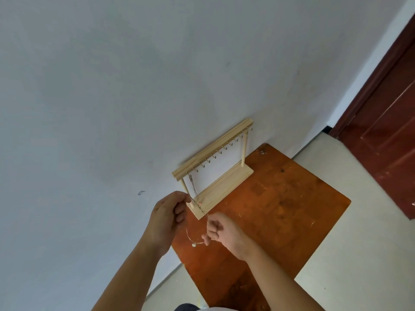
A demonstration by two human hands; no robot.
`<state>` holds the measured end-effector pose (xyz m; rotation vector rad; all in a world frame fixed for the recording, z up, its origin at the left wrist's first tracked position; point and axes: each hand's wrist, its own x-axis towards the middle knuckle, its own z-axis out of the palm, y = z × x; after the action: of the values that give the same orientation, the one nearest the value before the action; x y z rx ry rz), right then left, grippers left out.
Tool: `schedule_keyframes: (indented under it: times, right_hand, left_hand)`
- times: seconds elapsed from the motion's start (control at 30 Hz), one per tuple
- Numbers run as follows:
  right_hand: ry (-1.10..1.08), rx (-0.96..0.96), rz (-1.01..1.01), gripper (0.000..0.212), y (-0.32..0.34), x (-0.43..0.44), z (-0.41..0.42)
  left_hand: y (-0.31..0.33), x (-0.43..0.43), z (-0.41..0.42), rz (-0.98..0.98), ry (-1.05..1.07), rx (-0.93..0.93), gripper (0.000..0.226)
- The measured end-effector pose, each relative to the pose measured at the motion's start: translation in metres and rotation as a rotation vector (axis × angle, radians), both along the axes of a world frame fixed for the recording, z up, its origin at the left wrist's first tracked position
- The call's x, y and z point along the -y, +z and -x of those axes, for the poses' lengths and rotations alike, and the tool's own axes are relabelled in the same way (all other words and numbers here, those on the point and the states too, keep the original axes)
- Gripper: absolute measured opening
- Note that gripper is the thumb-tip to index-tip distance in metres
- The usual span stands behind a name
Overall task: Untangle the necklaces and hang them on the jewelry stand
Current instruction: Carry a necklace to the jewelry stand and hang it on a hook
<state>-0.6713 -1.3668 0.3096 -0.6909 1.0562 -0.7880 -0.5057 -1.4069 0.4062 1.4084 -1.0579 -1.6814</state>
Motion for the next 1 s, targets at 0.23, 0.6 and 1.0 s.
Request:
schedule_keyframes:
  times: [0.23,0.6,1.0]
  right_hand:
    - [-0.410,0.327,-0.158,0.029,0.005,-0.021,0.057]
    - [-0.508,0.171,-0.138,0.026,0.011,-0.009,0.084]
    - [-0.244,-0.338,-0.068,0.026,0.005,0.016,0.068]
  left_hand:
    - [0.020,0.025,0.035,0.104,-0.073,0.062,0.018]
    - [0.029,0.073,0.054,0.497,-0.198,0.613,0.014]
    - [0.031,0.098,0.054,0.729,-0.331,1.023,0.017]
